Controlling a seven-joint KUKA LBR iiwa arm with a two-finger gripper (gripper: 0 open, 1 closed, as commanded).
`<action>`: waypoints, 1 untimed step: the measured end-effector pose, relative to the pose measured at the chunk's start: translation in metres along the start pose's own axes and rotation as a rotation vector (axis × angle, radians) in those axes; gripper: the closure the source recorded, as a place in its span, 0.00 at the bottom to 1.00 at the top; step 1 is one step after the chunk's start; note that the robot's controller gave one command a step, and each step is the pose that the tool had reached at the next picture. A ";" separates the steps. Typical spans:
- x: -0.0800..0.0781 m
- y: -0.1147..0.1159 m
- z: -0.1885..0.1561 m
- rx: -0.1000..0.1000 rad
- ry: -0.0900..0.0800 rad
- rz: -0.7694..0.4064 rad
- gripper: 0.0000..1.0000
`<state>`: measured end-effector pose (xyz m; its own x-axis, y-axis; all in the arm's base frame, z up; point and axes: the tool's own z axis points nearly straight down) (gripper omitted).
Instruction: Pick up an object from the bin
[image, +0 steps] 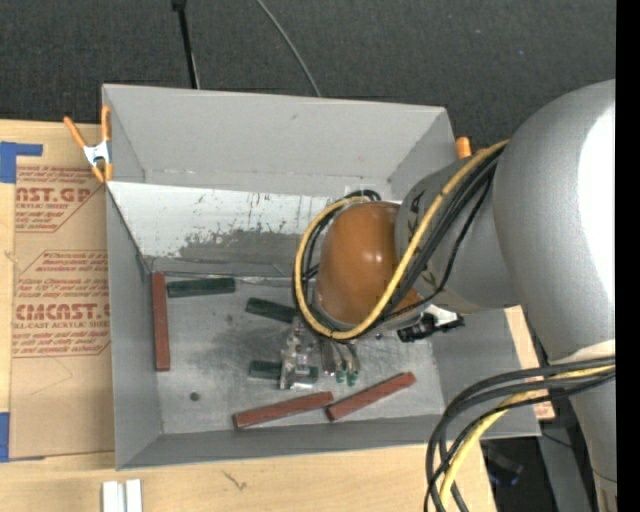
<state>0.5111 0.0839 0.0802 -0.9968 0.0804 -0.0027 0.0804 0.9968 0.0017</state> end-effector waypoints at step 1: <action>0.000 0.000 0.000 0.000 0.000 0.000 1.00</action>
Offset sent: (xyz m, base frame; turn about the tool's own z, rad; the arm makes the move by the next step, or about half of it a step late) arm -0.0015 0.0249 0.1179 -0.0655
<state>0.5112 0.0838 0.0802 -0.9967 0.0807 -0.0028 0.0807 0.9967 0.0018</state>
